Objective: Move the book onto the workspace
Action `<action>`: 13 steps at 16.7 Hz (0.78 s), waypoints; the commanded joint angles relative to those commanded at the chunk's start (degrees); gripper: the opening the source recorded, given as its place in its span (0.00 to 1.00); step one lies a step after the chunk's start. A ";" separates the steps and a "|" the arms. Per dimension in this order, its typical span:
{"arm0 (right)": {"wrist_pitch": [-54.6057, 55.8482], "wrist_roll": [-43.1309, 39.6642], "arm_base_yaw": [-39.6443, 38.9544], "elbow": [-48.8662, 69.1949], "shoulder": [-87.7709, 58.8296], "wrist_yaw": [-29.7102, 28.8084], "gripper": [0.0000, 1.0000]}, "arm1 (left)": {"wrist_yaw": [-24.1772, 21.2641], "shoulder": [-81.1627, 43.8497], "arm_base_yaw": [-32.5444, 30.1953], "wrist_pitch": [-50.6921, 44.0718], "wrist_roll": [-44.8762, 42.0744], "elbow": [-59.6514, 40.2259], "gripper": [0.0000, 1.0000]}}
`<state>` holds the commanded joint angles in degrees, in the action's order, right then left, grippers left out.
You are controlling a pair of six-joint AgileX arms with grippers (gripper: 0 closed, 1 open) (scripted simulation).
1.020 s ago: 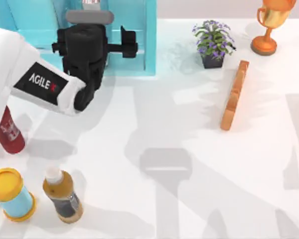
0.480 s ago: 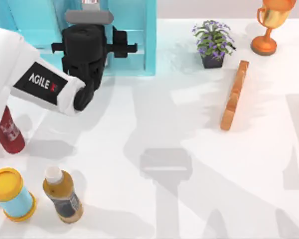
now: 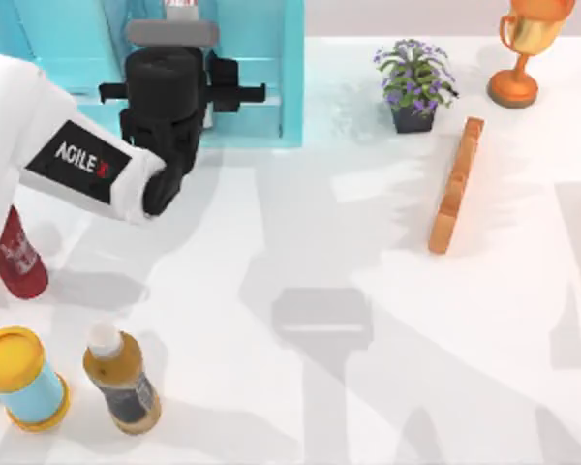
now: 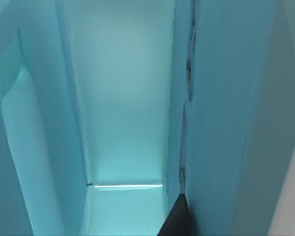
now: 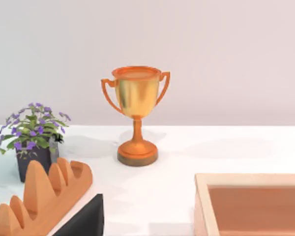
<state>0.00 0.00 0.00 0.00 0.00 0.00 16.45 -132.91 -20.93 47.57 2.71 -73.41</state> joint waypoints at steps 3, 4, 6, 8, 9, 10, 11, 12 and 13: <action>0.00 0.00 0.00 0.00 0.00 0.00 1.00 | 0.00 0.00 0.00 0.00 0.00 0.00 0.00; 0.00 0.00 0.00 0.00 0.00 0.00 1.00 | 0.00 0.00 0.00 0.00 0.00 0.00 0.00; 0.00 0.00 0.00 0.00 0.00 0.00 1.00 | 0.00 0.00 0.00 0.00 0.00 0.00 0.00; 0.00 0.00 0.00 0.00 0.00 0.00 1.00 | 0.04 0.20 -0.35 -0.14 -0.03 0.09 0.00; 0.00 0.00 0.00 0.00 0.00 0.00 1.00 | 0.31 0.79 -0.65 -0.78 0.03 0.56 0.00; 0.00 0.00 0.00 0.00 0.00 0.00 1.00 | 0.81 2.01 -1.17 -2.01 0.14 1.41 0.00; 0.00 0.00 0.00 0.00 0.00 0.00 1.00 | 1.48 3.83 -1.81 -3.66 0.29 2.51 0.00; 0.00 0.00 0.00 0.00 0.00 0.00 1.00 | 2.27 6.24 -2.53 -5.63 0.48 3.75 0.00; 0.00 0.00 0.00 0.00 0.00 0.00 1.00 | 3.16 9.28 -3.30 -7.83 0.70 5.07 0.00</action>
<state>0.00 0.00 0.00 0.00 0.00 0.00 19.61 -123.62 -24.22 39.74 3.41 -68.33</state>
